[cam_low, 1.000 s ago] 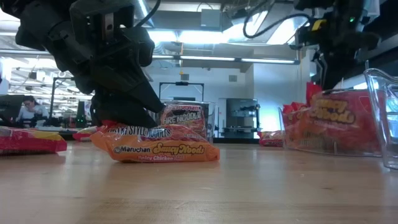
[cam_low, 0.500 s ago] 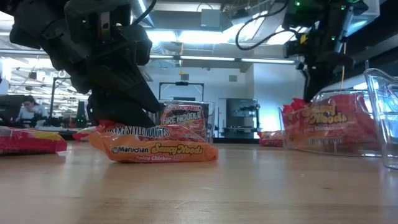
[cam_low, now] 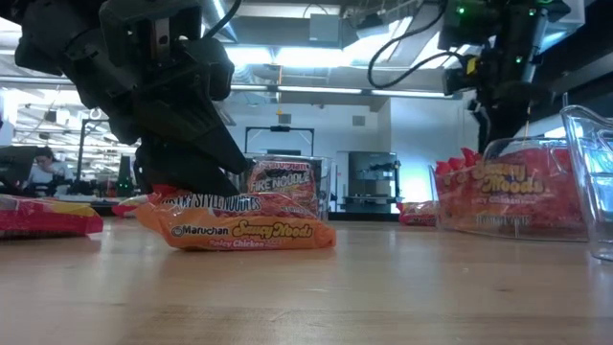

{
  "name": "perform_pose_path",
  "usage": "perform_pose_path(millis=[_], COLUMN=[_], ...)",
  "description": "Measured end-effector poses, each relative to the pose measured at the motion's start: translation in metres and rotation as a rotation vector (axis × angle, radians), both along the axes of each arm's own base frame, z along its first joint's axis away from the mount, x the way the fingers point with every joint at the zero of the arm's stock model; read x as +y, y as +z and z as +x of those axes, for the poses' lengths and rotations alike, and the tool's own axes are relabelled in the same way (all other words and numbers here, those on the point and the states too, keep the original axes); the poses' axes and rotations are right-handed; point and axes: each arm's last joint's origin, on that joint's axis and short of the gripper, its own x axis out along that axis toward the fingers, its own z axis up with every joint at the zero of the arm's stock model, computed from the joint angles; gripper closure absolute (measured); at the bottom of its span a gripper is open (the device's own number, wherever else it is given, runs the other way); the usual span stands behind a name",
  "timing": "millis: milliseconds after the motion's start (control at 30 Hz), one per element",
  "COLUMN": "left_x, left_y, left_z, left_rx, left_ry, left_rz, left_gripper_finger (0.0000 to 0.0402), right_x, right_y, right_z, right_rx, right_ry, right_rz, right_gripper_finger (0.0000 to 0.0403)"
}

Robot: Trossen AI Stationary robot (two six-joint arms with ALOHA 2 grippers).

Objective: Sort Maruchan noodles
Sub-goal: Adjust the orange noodle pack on the middle transparent bin

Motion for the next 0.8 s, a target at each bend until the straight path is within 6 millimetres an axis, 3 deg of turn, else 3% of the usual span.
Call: perform_pose_path(millis=[167,367,500,800], left_x=[0.0,0.002,0.003,-0.001], left_y=[0.0,0.009,0.02,0.02], left_z=[0.0,0.001,0.0,-0.003], left_rx=[0.0,-0.018,-0.05,-0.04], left_ry=[-0.004,-0.027,-0.022,-0.038], left_rz=[0.005,0.037,0.03,0.031], left_gripper_finger=[0.0216,0.0216,0.0216,0.0216], right_x=[0.0,0.01,0.025,0.05], right_y=[0.032,0.066,0.067,0.052], right_z=[0.001,0.023,0.038,0.019], right_rx=[-0.035,-0.336,-0.449,-0.189], right_ry=[-0.086,-0.04,0.049,0.02], right_rz=[0.041,0.219,0.214,0.211], right_gripper_finger=[0.0234,0.0217,0.0217,0.0217])
